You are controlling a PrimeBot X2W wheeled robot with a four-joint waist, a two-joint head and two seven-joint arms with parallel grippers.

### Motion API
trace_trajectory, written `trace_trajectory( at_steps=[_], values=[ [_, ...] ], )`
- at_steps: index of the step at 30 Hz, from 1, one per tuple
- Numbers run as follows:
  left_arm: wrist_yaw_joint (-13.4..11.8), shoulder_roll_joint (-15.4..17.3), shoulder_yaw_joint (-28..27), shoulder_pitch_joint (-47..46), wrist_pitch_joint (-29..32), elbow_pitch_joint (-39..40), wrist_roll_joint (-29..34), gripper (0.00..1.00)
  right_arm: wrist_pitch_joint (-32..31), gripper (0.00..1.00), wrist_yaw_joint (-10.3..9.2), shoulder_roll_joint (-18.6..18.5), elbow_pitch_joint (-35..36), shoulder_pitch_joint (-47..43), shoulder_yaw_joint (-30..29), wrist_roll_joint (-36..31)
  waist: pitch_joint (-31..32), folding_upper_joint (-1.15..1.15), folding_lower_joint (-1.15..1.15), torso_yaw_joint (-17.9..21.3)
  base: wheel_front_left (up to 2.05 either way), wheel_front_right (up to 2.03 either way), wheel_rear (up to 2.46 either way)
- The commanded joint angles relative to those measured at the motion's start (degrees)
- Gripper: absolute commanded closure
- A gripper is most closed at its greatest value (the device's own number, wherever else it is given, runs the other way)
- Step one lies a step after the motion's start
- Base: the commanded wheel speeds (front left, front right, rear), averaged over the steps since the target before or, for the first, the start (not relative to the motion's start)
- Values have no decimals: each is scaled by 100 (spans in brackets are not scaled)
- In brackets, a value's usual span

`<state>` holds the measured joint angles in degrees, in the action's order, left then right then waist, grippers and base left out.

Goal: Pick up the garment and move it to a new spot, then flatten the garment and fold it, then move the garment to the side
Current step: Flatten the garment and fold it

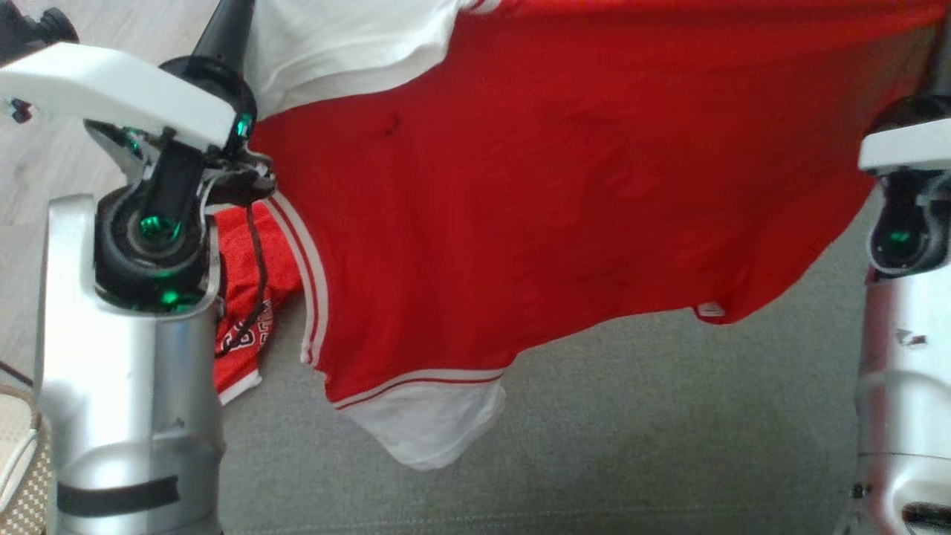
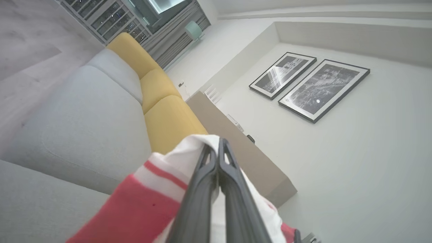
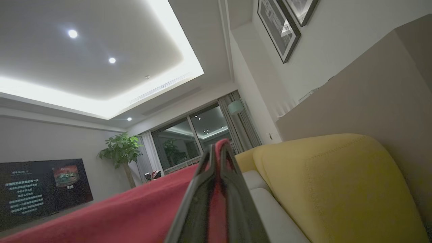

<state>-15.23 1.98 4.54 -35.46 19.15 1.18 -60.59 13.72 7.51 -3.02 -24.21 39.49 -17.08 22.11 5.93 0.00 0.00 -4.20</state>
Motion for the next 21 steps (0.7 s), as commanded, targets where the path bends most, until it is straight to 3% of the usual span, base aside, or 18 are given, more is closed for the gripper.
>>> trace_trajectory(
  at_steps=[1, 8, 11, 13, 15, 18, 21],
  values=[
    [-164, 111, -213, -359, 47, 243, -155, 100, 8, 100, -2, 14, 79, 370, 255, -85, -69, 0, 0, 56, 0, 0, 0],
    [-779, 94, 15, -1018, 362, -219, -632, 100, -775, 100, -2, 14, -579, 1141, 453, -507, -729, 0, 0, 277, 0, 0, 0],
    [-804, 169, 197, -1565, 531, -527, -526, 100, -1139, 100, -2, 14, -905, 1772, 472, -488, -1197, 0, 0, 344, 0, 0, 0],
    [-709, 354, 344, -2253, 530, -980, -267, 100, -1200, 100, -2, 14, -1262, 2559, 433, -664, -1675, 0, 0, 433, 0, 0, 0],
    [-504, 523, 404, -3140, 221, -1483, 92, 100, -881, 100, -2, 14, -1482, 3435, 414, -1123, -2192, 0, 0, 481, 0, 0, 0],
    [-154, 568, 266, -4429, -684, -2299, 486, 100, -186, 100, -2, 14, -1829, 4554, 88, -1491, -2776, 0, 0, 473, 0, 0, 0],
    [339, 555, 262, -5287, -1557, -2973, 779, 100, 96, 100, -2, 14, -2091, 5267, -397, -1586, -3146, 0, 0, 455, 0, 0, 0]
  ],
)
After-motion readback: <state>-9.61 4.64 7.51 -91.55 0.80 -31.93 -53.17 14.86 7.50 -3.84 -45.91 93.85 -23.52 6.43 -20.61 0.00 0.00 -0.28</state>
